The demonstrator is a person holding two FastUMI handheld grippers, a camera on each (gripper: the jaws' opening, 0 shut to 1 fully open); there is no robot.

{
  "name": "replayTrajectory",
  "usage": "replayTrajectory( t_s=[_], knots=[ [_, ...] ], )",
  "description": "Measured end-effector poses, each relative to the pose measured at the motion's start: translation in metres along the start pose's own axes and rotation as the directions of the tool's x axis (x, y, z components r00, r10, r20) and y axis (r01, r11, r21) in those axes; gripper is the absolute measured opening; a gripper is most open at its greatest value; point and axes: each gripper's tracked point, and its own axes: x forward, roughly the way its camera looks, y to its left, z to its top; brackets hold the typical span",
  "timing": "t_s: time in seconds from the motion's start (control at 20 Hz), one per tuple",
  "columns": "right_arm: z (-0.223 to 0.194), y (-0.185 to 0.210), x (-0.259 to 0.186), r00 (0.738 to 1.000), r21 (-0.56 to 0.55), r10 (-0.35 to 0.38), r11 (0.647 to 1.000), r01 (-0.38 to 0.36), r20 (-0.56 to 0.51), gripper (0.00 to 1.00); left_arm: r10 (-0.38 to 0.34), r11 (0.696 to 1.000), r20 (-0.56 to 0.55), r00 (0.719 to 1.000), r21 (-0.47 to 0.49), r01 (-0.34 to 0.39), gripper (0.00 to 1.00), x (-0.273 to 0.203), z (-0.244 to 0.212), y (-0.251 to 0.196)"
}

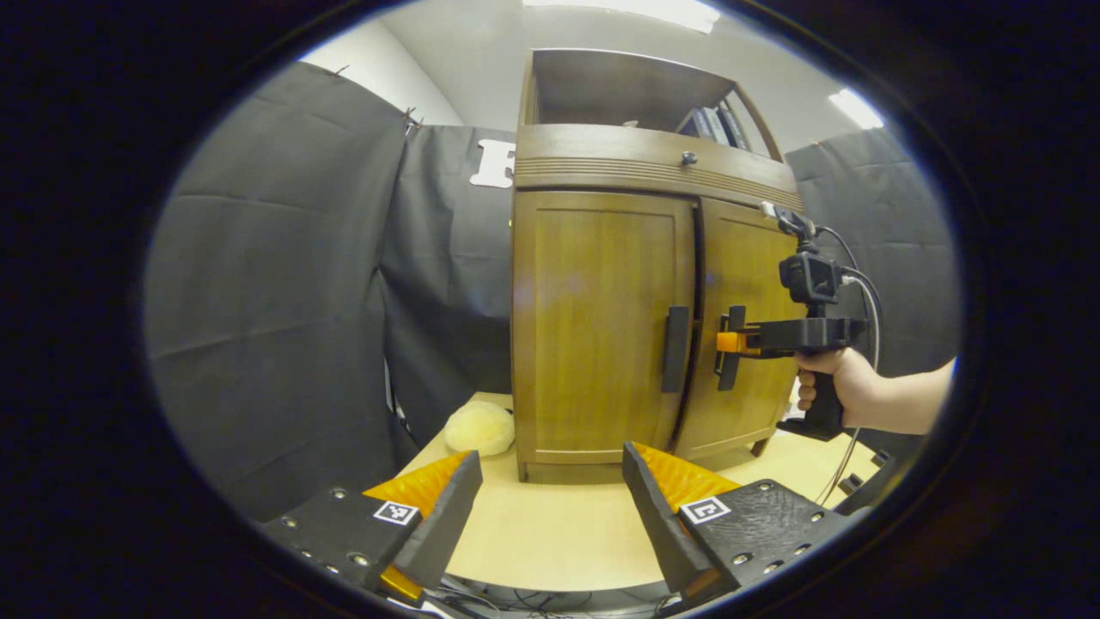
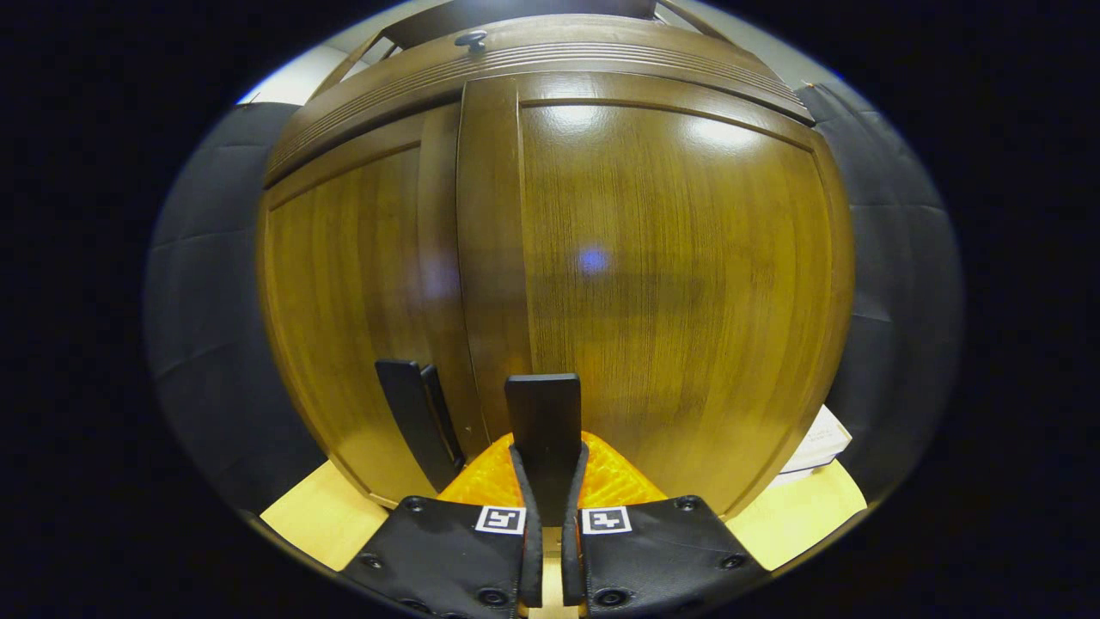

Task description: Open the right door of the double-door shoe cabinet with the right hand, and open the left door with the left hand.

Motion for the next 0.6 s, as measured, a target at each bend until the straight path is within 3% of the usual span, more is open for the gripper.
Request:
replayTrajectory(
  t_s=[0.45,0.6],
  knots=[
    [-0.011,-0.009,-0.047,0.998,-0.004,0.059,0.998,-0.059,0.002,0.07,-0.014,1.000,-0.001,1.000,0.010,0.014,0.94,0.007,0.009,-0.005],
    [-0.007,-0.012,-0.057,0.997,-0.010,0.082,0.997,-0.082,0.003,0.13,-0.023,1.000,0.006,1.000,0.014,0.023,0.94,0.019,0.015,-0.004]
  ],
)
